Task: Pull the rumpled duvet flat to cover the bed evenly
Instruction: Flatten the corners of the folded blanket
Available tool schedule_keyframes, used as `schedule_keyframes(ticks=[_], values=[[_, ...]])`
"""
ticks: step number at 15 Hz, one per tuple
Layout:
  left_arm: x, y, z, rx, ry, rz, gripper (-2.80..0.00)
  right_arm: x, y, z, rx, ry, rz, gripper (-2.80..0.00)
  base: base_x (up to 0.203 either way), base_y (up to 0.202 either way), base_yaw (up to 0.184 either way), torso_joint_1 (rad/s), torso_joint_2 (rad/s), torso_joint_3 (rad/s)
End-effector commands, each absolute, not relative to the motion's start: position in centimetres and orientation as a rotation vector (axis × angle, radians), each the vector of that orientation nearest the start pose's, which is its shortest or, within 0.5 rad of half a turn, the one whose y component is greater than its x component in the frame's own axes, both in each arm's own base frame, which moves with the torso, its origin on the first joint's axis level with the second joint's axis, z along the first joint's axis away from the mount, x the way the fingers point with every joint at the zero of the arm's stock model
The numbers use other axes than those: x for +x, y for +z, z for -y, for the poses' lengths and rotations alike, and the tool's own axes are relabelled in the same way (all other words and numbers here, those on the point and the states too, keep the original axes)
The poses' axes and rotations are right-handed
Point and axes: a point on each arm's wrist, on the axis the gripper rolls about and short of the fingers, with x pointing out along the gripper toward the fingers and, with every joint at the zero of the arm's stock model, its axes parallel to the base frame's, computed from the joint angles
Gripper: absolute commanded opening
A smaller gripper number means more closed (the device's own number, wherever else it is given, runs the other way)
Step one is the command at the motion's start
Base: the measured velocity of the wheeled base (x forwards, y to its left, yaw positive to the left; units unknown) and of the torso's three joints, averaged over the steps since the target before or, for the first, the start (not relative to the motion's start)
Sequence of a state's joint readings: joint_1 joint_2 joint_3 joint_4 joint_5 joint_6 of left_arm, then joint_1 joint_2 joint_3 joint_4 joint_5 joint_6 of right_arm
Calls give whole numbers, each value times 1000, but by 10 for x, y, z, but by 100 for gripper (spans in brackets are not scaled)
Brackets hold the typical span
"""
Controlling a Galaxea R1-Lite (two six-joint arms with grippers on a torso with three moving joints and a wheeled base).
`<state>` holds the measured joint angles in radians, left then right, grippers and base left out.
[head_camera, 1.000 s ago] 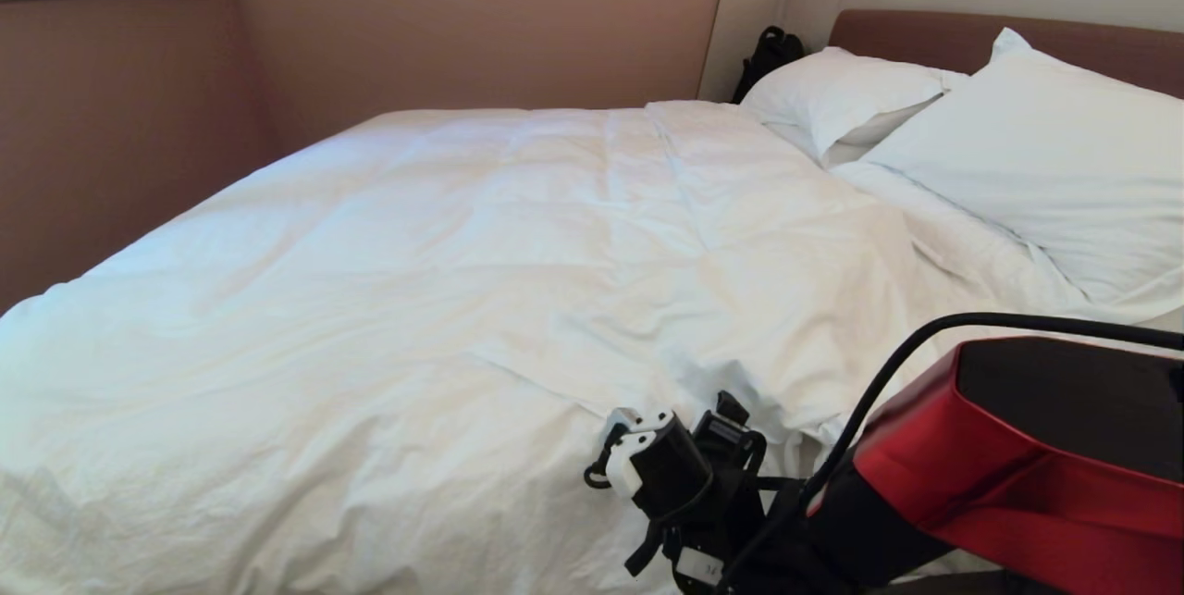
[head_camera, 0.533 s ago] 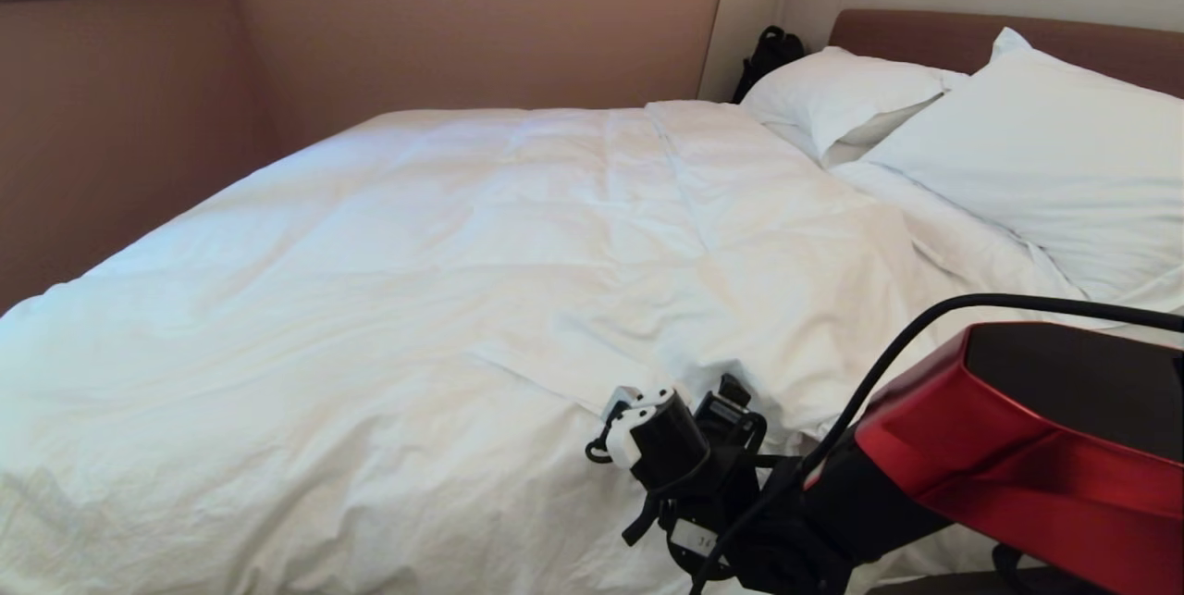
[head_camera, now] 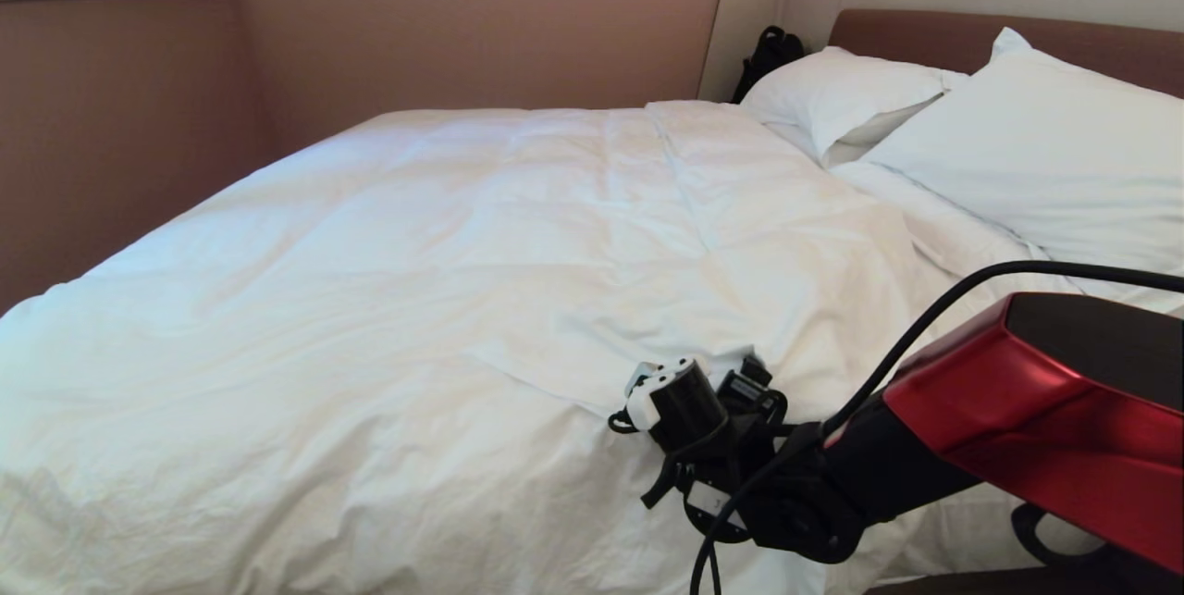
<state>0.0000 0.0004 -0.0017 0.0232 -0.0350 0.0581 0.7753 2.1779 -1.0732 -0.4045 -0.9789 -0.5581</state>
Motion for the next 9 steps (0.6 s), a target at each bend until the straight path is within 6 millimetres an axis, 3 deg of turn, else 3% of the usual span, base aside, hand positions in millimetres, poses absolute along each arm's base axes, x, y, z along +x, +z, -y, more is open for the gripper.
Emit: schedule_keyframes(ticks=[1, 9], values=[[-23, 74, 1, 58, -36, -20, -280, 296, 67, -251, -1079, -93, -511, 0, 0, 0, 0, 0, 0, 0], [-23, 74, 1, 58, -36, -20, -280, 310, 64, -235, -1064, -141, -545, 0, 0, 0, 0, 0, 0, 0]])
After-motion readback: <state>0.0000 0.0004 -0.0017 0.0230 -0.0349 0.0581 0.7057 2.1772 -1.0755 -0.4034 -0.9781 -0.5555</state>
